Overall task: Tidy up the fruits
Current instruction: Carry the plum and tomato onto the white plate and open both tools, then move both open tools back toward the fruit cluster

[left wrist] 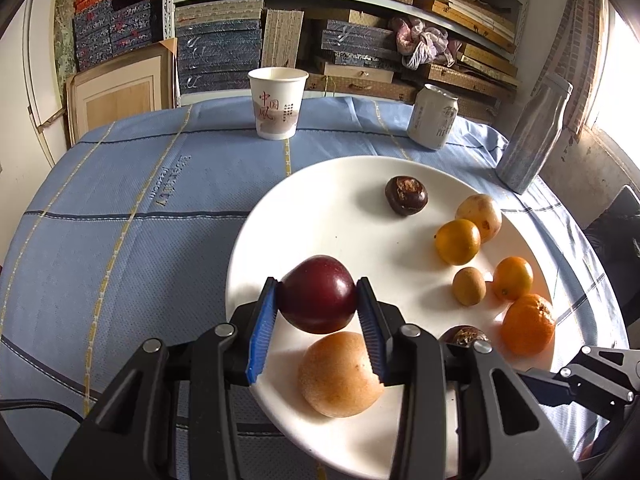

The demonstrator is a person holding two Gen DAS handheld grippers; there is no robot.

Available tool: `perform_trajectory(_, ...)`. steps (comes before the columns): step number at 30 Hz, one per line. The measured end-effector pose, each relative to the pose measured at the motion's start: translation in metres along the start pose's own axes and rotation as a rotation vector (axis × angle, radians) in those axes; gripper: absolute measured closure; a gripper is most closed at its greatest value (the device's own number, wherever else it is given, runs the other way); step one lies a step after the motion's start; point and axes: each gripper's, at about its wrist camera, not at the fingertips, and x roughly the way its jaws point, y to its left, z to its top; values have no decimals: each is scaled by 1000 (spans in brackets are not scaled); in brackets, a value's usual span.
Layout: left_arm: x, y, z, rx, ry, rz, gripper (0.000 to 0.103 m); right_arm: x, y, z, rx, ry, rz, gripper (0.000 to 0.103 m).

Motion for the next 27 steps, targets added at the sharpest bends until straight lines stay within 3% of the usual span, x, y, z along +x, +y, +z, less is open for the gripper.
perform_trajectory(4,0,1,-1,-6,1,-2,61,-1,-1,1,-1,-12,-9,55)
perform_trajectory(10,-18,3,3,-19,-45,-11,47,-18,-6,7,15,-55,-1,55)
perform_trajectory(14,-45,8,7,-43,-99,-13,28,-45,-7,12,24,-127,-8,38)
perform_trajectory(17,-65,9,7,-45,-140,2,17,-65,-6,15,31,-171,1,36)
perform_trajectory(24,-103,4,4,-50,-193,26,9,-102,0,3,38,-232,-11,22)
perform_trajectory(27,-115,5,-1,-75,-189,29,9,-111,-6,-17,67,-252,-24,17)
